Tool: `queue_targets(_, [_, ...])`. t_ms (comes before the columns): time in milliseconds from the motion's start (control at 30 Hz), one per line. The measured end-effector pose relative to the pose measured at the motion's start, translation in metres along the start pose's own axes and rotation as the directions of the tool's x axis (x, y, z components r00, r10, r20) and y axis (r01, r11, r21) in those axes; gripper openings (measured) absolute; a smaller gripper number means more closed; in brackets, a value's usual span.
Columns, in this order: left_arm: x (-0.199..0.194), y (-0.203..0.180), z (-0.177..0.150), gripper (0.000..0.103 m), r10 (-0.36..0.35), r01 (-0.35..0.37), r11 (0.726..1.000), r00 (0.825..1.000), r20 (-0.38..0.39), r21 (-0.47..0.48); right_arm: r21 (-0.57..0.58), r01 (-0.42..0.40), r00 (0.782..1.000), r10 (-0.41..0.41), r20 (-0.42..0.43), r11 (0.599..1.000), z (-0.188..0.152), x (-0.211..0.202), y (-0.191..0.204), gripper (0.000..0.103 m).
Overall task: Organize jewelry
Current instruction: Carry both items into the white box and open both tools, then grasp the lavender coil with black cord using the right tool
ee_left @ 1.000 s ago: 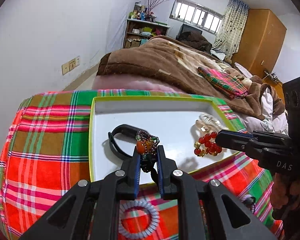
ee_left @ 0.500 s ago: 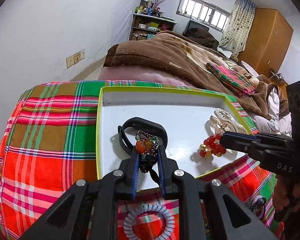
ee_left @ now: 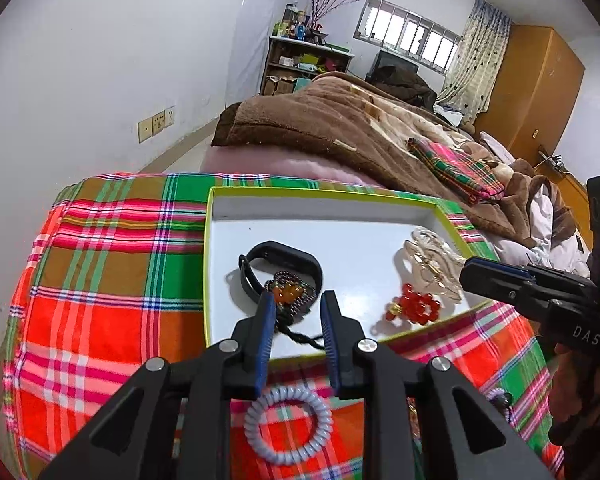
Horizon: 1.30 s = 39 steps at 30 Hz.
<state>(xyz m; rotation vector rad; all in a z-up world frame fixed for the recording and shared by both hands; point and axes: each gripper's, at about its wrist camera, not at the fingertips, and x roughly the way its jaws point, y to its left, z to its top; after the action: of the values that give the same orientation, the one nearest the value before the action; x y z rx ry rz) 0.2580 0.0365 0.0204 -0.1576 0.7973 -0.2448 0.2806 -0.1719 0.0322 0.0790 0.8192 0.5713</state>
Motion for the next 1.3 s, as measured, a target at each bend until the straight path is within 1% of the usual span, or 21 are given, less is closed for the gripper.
queue_targets(67, [-0.007,-0.004,-0.003,0.024,0.000,0.000,1.000,1.000,0.004,0.001,-0.010,0.009,1.000,-0.009,0.007,1.000,-0.005,-0.008,0.004,0.023])
queue_targets(133, [-0.014,-0.008,-0.008,0.024,0.000,0.000,1.000,1.000,0.005,0.001,-0.019,0.018,1.000,-0.018,0.015,1.000,-0.013,-0.018,0.008,0.025])
queue_targets(433, [-0.045,-0.032,-0.042,0.024,0.010,-0.010,1.000,1.000,-0.013,0.012,-0.041,0.039,0.999,-0.038,0.030,0.998,-0.051,-0.058,0.029,0.026])
queue_targets(600, [-0.067,-0.040,-0.057,0.024,0.004,-0.004,1.000,1.000,-0.002,0.007,-0.047,0.050,0.998,-0.049,0.038,0.998,-0.068,-0.081,0.039,0.026])
queue_targets(733, [-0.084,-0.047,-0.069,0.024,0.006,-0.006,1.000,1.000,0.010,0.004,-0.058,0.053,0.998,-0.050,0.050,0.997,-0.080,-0.096,0.046,0.032])
queue_targets(1033, [-0.114,-0.060,-0.094,0.024,0.003,-0.003,1.000,0.999,0.033,0.006,-0.054,0.053,0.998,-0.051,0.046,0.997,-0.107,-0.117,0.051,0.032])
queue_targets(1300, [-0.123,-0.067,-0.118,0.024,-0.004,0.004,1.000,1.000,0.026,0.001,-0.037,0.054,0.998,-0.052,0.034,0.998,-0.128,-0.126,0.051,0.032])
